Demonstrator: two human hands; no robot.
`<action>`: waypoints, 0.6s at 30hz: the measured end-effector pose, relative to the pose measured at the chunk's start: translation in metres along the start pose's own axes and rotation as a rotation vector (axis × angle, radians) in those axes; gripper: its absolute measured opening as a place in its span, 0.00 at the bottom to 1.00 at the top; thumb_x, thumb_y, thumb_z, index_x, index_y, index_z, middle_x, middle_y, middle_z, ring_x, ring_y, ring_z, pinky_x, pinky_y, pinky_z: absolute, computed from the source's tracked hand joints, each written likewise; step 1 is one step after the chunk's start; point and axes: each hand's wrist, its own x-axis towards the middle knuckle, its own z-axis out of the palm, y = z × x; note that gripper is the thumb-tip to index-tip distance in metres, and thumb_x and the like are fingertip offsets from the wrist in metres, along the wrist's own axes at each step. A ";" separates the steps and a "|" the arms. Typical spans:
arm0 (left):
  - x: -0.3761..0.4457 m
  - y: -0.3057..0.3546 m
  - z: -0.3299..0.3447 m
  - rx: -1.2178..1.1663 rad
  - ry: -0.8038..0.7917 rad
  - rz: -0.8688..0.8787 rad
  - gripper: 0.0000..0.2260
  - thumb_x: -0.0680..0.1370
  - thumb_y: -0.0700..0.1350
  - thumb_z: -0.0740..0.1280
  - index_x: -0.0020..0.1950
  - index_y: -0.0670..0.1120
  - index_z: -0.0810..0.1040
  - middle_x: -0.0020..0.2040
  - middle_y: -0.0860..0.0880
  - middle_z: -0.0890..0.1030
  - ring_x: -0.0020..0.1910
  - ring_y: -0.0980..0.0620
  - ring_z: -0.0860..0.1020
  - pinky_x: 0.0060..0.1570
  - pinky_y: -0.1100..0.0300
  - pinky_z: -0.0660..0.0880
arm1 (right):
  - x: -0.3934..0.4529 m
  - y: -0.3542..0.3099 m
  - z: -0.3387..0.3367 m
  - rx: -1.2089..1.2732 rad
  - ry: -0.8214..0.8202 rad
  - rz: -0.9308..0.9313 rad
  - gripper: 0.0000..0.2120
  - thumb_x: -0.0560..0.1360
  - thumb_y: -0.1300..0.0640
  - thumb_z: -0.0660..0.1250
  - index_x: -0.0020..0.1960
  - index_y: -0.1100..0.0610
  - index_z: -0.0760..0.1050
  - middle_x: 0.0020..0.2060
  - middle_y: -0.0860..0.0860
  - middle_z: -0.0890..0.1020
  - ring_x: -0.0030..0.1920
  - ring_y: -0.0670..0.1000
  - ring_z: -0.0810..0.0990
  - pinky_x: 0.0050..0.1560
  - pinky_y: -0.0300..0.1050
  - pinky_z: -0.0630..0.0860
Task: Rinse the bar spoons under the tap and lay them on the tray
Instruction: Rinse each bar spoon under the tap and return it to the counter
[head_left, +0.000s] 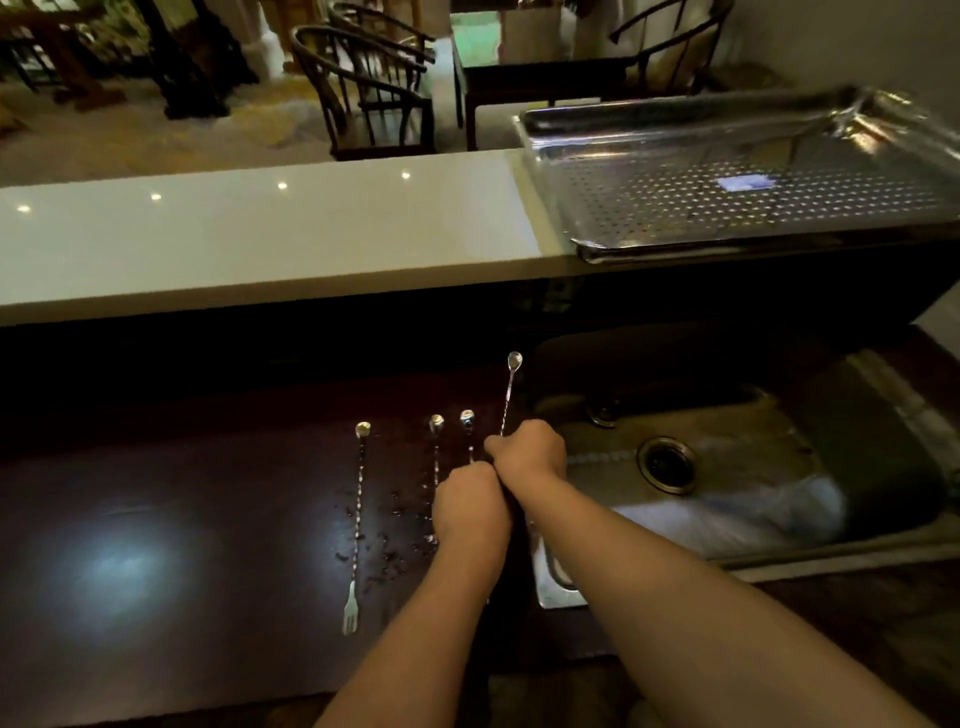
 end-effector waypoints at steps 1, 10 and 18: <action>0.000 0.012 0.003 0.021 0.001 0.024 0.08 0.78 0.38 0.59 0.50 0.41 0.78 0.50 0.43 0.81 0.50 0.43 0.80 0.41 0.55 0.72 | 0.005 0.008 -0.010 0.019 0.020 0.016 0.08 0.72 0.54 0.70 0.38 0.57 0.75 0.36 0.53 0.79 0.37 0.53 0.74 0.31 0.39 0.64; -0.010 0.117 0.037 0.192 -0.014 0.190 0.08 0.77 0.39 0.61 0.49 0.43 0.80 0.47 0.45 0.83 0.46 0.46 0.82 0.38 0.58 0.72 | 0.043 0.077 -0.099 0.112 0.094 0.161 0.06 0.70 0.54 0.69 0.36 0.55 0.76 0.27 0.48 0.72 0.33 0.52 0.71 0.27 0.37 0.58; -0.014 0.179 0.069 0.273 -0.085 0.089 0.09 0.76 0.41 0.62 0.52 0.43 0.80 0.50 0.44 0.82 0.50 0.44 0.81 0.39 0.58 0.72 | 0.089 0.133 -0.157 0.364 0.042 0.201 0.16 0.74 0.57 0.64 0.27 0.56 0.70 0.28 0.52 0.76 0.34 0.56 0.74 0.29 0.41 0.63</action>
